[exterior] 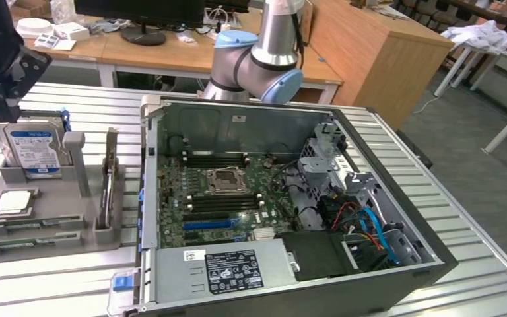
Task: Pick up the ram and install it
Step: 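Reach for the ram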
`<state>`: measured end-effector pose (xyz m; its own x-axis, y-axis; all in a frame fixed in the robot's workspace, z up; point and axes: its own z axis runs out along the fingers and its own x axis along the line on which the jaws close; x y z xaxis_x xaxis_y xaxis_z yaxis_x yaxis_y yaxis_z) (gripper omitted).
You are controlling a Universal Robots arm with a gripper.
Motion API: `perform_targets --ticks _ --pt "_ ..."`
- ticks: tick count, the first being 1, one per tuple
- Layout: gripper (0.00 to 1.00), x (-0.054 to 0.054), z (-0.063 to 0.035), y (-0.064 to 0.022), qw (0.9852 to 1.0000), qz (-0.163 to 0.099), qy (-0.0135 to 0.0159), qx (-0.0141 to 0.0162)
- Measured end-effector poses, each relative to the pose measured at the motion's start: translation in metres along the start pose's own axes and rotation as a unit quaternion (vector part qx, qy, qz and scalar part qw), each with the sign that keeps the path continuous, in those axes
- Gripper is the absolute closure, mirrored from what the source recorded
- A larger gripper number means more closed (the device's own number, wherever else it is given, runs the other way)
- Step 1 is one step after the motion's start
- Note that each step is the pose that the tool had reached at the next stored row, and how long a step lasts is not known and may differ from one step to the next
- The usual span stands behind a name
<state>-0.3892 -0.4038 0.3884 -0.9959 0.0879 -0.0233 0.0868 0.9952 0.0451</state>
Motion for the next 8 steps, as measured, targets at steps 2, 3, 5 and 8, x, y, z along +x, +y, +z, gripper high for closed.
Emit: perform_targets --ticks 2,3,5,8 --pt "0.89 -0.0003 -0.0001 -0.003 1.0 0.0 0.0 0.0" --pt "0.89 -0.0004 -0.0002 -0.0043 1.0 0.0 0.0 0.0" --pt "0.89 -0.0006 -0.0003 -0.0068 1.0 0.0 0.0 0.0" --pt "0.89 -0.001 -0.0004 -0.0107 1.0 0.0 0.0 0.0"
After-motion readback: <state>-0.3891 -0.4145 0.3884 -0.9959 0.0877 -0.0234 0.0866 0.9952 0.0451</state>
